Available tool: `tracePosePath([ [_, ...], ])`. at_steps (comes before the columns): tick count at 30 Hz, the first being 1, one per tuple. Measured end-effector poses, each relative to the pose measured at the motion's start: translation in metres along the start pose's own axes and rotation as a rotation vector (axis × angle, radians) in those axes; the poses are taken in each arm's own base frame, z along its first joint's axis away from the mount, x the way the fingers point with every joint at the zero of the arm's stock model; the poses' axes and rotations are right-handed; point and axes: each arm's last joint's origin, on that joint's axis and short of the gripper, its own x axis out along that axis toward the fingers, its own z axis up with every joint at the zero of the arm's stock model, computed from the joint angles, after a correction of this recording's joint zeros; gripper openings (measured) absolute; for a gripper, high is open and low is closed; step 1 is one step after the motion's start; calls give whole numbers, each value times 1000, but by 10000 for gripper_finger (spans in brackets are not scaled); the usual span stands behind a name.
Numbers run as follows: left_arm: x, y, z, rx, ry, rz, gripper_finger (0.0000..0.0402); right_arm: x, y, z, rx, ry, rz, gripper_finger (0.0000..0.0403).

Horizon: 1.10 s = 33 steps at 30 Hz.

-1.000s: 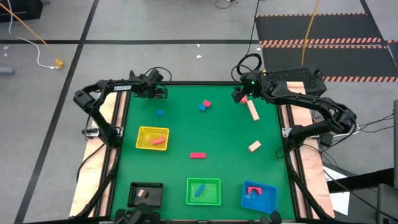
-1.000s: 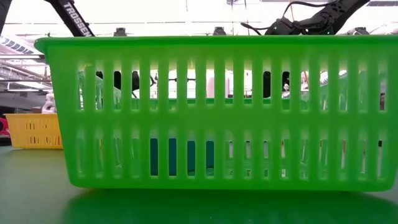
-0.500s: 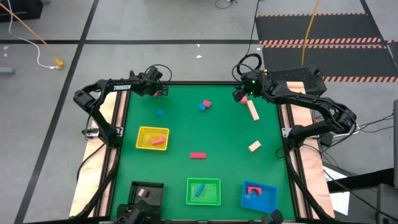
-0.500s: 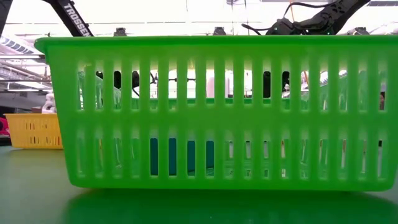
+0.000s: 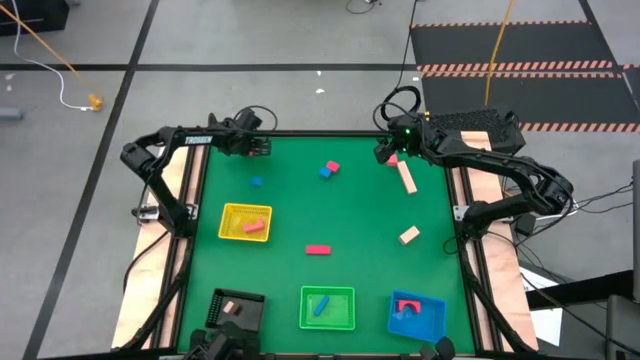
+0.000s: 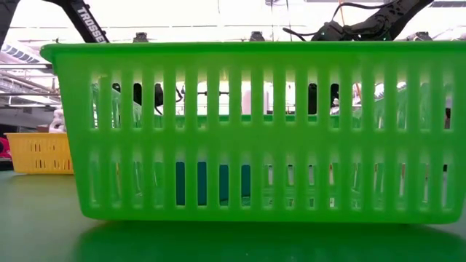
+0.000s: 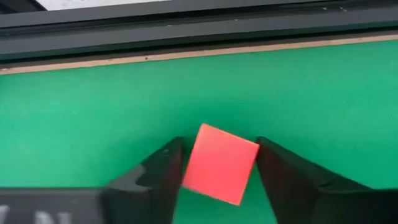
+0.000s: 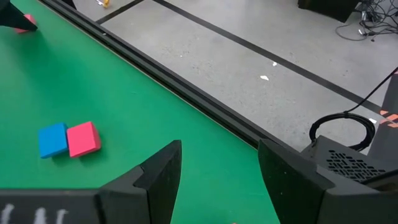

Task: Sort & place blocks by color
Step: Put the orange square block into the yellow bin

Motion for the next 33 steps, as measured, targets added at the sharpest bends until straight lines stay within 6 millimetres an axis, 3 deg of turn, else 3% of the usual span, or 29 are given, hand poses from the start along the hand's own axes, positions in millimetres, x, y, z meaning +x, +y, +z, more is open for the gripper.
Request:
tracePosePath([
  [3, -1, 0, 0, -3, 7, -10, 134, 0, 0, 0, 0, 0, 0, 206],
  [12, -11, -4, -2, -85, 64, -129, 130, 0, 0, 0, 0, 0, 0, 205],
  [17, -45, -9, 4, -87, -17, -236, 130, 0, 0, 0, 0, 0, 0, 205],
  [21, -85, -23, -2, -23, -68, -401, 130, 0, 0, 0, 0, 0, 0, 205],
  [27, -145, -50, -44, 167, -37, -590, 130, 0, 0, 0, 86, 0, 1, 205],
  [33, -191, -51, -107, 361, 177, -654, 130, 0, 1, 0, 162, 1, 4, 205],
])
